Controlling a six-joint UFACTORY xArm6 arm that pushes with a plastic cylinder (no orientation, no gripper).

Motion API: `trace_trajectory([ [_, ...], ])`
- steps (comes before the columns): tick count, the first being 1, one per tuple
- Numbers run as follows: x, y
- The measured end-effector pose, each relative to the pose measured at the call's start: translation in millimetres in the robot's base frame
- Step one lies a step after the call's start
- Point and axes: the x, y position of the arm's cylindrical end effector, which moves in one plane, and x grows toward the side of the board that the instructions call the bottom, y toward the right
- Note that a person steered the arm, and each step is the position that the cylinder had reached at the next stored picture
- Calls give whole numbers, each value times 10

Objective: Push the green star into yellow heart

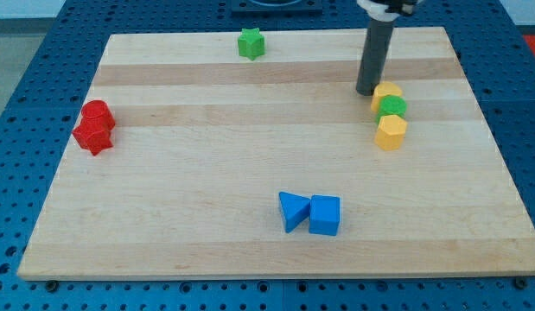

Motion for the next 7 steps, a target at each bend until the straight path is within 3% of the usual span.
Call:
trace_trajectory([
  [1, -42, -25],
  [2, -64, -700],
  [3, -54, -1765],
  [4, -375, -2714],
  [5, -1041, -2933],
  [6, -1258, -2643],
  [7, -1256, -1960],
])
